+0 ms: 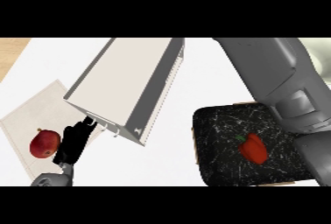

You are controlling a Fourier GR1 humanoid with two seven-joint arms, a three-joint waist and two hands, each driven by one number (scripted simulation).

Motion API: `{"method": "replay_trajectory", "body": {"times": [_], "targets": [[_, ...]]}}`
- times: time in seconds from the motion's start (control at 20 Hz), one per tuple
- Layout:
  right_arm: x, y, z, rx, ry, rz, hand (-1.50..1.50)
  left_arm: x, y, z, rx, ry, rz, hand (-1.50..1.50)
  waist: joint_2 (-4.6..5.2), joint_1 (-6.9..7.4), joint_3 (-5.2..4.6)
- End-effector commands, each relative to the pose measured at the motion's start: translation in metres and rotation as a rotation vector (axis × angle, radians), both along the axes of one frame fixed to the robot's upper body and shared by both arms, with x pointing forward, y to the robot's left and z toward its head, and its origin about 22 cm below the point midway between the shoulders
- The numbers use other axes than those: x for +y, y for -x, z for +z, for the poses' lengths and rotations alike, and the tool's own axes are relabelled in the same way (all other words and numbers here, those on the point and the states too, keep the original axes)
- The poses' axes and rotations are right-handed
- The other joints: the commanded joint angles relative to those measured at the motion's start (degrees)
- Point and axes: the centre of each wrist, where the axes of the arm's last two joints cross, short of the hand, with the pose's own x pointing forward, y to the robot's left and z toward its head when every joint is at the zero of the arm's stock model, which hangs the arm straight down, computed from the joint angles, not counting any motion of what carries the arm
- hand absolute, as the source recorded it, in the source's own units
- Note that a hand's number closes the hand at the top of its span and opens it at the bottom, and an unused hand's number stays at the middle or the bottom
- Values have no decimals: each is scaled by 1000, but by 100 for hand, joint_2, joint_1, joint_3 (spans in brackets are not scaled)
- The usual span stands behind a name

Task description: Pick the tomato from the tray and place it in the tiered shelf

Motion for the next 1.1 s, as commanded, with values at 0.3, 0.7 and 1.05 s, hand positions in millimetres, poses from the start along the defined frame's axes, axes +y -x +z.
{"method": "replay_trajectory", "body": {"times": [0.3,0.7,1.05], "targets": [[61,7,-34,45,123,52,150,9,3,-7,14,-4,-16,0,46,90,-11],[42,-3,-92,615,-137,149,-150,-14,-10,5,-8,13,-46,0,80,227,-4],[46,-4,-77,802,-414,176,-150,-12,-13,7,-13,-3,-72,0,84,394,-9]]}}
